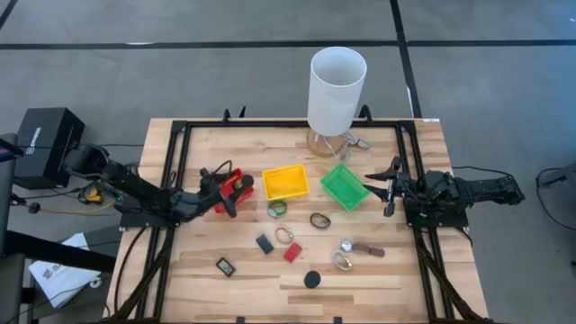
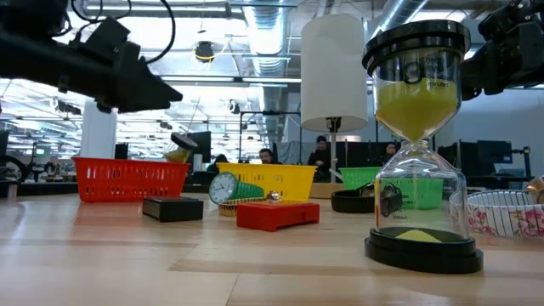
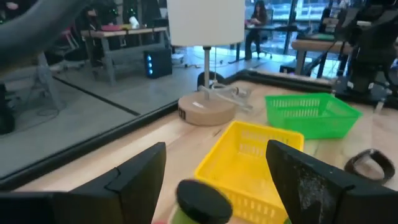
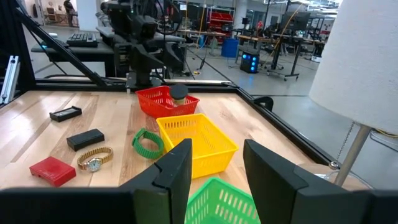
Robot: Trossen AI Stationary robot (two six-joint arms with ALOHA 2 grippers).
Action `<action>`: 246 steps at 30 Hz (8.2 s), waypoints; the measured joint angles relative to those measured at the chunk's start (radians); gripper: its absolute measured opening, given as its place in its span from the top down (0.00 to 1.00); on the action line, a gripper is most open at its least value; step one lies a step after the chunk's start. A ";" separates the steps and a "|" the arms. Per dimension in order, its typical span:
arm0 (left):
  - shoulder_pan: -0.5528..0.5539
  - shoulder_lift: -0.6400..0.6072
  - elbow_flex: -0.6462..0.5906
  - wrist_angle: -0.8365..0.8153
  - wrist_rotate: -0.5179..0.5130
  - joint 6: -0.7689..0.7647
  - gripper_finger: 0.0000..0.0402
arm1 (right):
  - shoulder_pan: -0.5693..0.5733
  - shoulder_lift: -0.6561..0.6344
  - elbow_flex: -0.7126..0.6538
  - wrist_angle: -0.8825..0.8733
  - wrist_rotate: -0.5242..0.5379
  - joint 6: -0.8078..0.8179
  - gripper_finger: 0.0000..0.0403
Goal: Pick & Place Office items
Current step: Put the left black hourglass into the red basket, then put the green watch into the yellow basket
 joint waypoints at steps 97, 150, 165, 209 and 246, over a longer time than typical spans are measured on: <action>0.411 0.360 0.801 -1.512 0.760 0.577 0.55 | 0.000 0.000 0.000 0.001 0.000 -0.009 0.66; 0.362 -0.139 0.075 -0.573 0.486 -0.110 0.36 | 0.000 0.000 0.000 0.001 0.000 -0.009 0.66; 0.344 -0.329 0.183 -0.568 0.499 0.096 0.30 | 0.000 0.000 0.000 0.001 0.000 0.000 0.66; 0.298 0.642 0.952 -1.227 1.011 0.448 0.47 | -0.112 0.329 0.000 0.243 0.003 0.034 0.66; 0.196 0.480 0.881 -1.021 1.081 0.443 0.92 | -0.112 0.327 0.000 0.245 0.003 0.034 0.66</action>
